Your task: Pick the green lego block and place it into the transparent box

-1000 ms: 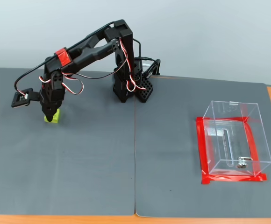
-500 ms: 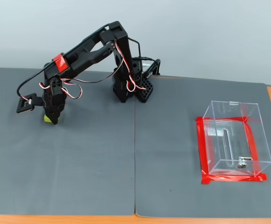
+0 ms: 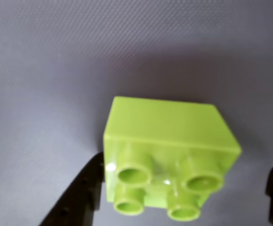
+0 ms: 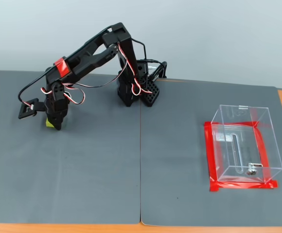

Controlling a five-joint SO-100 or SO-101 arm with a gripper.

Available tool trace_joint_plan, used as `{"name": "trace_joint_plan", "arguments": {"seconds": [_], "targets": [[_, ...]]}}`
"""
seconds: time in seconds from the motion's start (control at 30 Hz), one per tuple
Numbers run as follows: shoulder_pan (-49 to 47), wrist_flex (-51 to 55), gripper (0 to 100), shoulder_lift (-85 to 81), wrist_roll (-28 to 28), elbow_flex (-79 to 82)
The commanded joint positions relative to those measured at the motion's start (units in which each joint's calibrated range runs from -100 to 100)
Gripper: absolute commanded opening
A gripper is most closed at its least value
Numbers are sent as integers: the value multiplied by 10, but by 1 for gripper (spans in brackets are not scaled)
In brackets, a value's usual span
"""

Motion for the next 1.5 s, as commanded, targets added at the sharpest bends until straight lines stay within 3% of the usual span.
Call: {"name": "trace_joint_plan", "arguments": {"seconds": [0.0,0.33,0.57,0.7,1.47], "targets": [[2,-4,37,-3,0,0],[4,-3,37,-4,0,1],[4,-3,19,-7,2,1],[4,-3,13,-7,3,1],[-2,5,13,-69,4,1]]}}
